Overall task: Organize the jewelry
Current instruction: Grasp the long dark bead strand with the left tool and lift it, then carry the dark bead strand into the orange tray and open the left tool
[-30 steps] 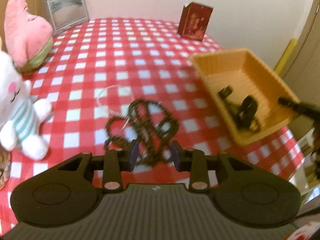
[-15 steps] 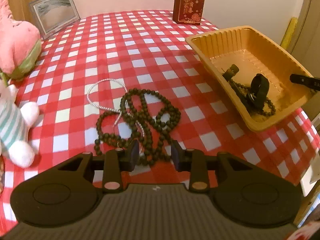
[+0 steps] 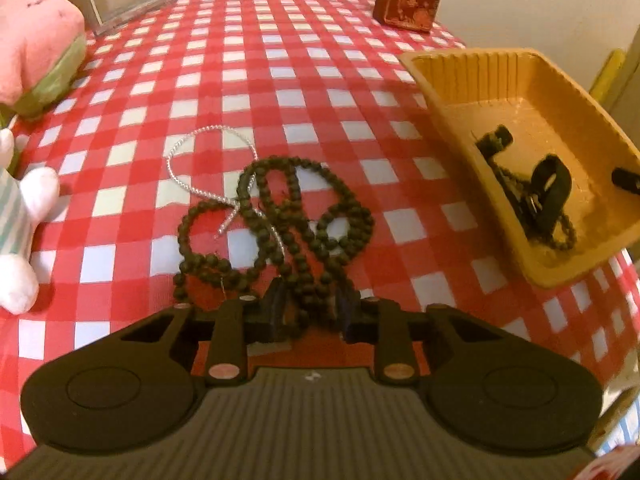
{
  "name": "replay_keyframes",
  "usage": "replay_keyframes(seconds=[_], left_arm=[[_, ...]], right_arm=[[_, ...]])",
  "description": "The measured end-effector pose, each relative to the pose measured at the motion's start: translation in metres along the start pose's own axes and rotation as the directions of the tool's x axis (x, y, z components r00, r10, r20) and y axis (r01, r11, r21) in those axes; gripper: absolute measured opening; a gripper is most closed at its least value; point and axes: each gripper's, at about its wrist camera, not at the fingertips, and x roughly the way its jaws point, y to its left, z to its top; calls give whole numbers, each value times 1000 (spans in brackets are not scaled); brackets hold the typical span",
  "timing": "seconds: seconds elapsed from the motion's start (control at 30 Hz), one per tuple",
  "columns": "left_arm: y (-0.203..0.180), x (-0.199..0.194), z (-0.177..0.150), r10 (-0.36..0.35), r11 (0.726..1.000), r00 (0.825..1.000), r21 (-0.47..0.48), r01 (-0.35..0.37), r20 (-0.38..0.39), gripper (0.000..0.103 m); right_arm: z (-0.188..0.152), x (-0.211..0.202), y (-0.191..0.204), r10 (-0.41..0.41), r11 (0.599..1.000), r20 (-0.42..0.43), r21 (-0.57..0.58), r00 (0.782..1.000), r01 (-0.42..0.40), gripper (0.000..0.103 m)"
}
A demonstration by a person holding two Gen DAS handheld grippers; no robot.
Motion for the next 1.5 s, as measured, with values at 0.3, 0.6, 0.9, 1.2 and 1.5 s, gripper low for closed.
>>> replay_keyframes(seconds=[0.3,0.6,0.9,1.2,1.5], left_arm=[[-12,5,-1,38,998,998,51,-40,50,12],[-6,-11,7,-40,999,998,37,38,52,6],[7,-81,51,-61,995,980,89,45,190,6],[18,-157,108,-98,986,938,161,46,332,6],[8,-220,160,-186,969,873,230,88,450,6]], right_arm=[[0,0,0,-1,1000,0,0,1000,1,5],[0,1,0,-2,1000,0,4,1000,2,5],[0,1,-1,-2,1000,2,8,1000,2,5],[-1,1,-1,-3,1000,4,8,1000,3,5],[-1,0,0,-3,1000,4,7,1000,3,5]])
